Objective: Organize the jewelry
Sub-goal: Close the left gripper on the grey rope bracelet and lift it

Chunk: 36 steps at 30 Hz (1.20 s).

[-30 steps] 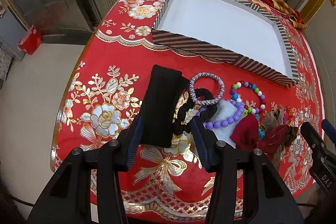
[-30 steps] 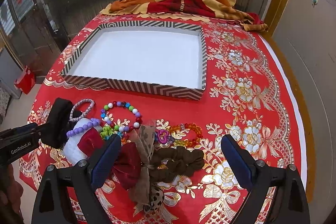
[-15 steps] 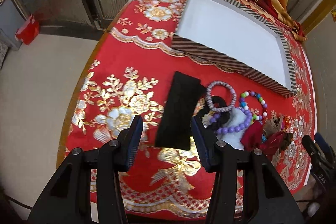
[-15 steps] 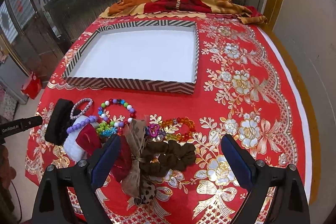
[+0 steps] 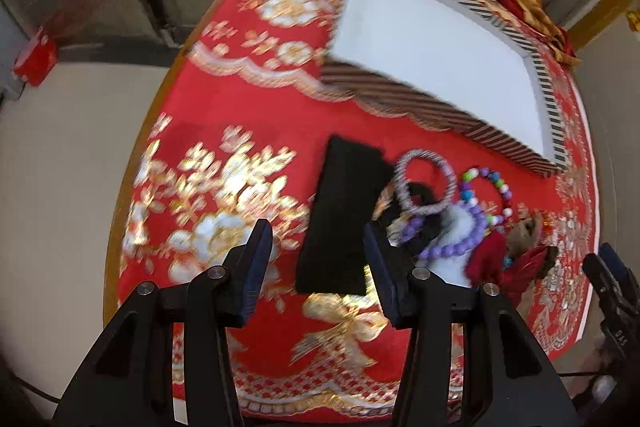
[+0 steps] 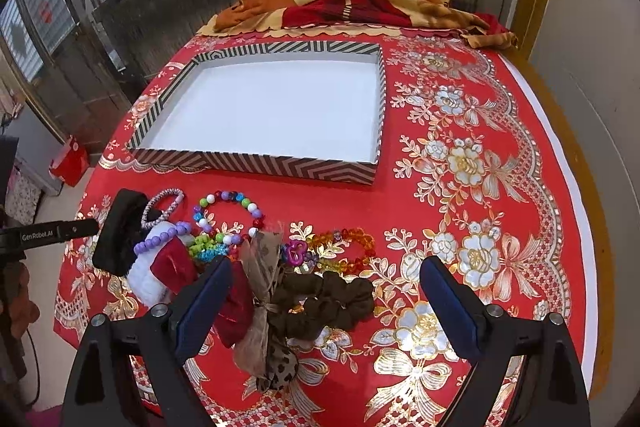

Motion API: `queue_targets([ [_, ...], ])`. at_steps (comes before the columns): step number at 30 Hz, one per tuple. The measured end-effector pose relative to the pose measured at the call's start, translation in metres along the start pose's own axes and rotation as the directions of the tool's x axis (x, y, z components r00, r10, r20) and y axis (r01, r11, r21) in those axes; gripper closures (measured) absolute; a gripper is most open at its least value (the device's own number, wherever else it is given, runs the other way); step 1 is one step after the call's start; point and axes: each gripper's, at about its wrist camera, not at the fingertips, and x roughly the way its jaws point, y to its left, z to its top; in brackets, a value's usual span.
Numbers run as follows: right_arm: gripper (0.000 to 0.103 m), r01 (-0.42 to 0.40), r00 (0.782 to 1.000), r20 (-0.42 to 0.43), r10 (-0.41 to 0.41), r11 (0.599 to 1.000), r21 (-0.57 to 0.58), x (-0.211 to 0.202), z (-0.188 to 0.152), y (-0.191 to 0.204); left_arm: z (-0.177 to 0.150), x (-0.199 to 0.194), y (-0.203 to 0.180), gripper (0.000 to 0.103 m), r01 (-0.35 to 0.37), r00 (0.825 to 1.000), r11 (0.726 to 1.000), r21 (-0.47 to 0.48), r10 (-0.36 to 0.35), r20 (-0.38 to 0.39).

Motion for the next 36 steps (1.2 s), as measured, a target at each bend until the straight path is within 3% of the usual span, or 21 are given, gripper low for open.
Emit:
queue_targets([
  [4,0.014,0.006,1.000,-0.009,-0.006,1.000,0.009,0.002,0.000,-0.002,0.022,0.005,-0.021,0.056,0.027,1.000,0.998,0.064,-0.027,-0.005],
  [8,0.015,0.013,1.000,-0.010,-0.013,1.000,0.023,0.001,0.000,-0.003,0.041,0.020,-0.048,0.056,-0.010,1.000,0.980,0.200,0.013,-0.015],
  [13,0.015,0.024,1.000,-0.009,-0.024,0.998,0.050,0.000,-0.001,-0.007,0.053,0.048,-0.069,0.056,-0.061,0.996,0.930,0.361,0.083,-0.045],
  [19,0.015,0.042,0.999,-0.017,-0.041,0.995,0.090,0.002,-0.002,-0.015,0.052,0.067,-0.084,0.056,-0.045,0.992,0.872,0.487,0.097,-0.082],
  [23,0.016,0.038,0.999,-0.029,-0.035,0.994,0.103,0.009,-0.002,-0.016,0.056,0.078,-0.088,0.057,-0.043,0.990,0.859,0.509,0.107,-0.096],
  [28,0.022,0.035,0.999,-0.037,-0.032,0.995,0.096,0.015,0.001,-0.012,0.065,0.088,-0.094,0.073,-0.013,0.991,0.859,0.512,0.081,-0.110],
  [32,0.027,0.048,0.998,-0.039,-0.044,0.993,0.108,0.017,0.002,-0.017,0.074,0.091,-0.094,0.092,0.021,0.991,0.856,0.516,0.049,-0.122],
  [36,0.041,0.051,0.997,-0.059,-0.043,0.989,0.141,0.020,-0.002,-0.030,0.078,0.091,-0.093,0.097,0.026,0.993,0.866,0.499,0.035,-0.112],
])
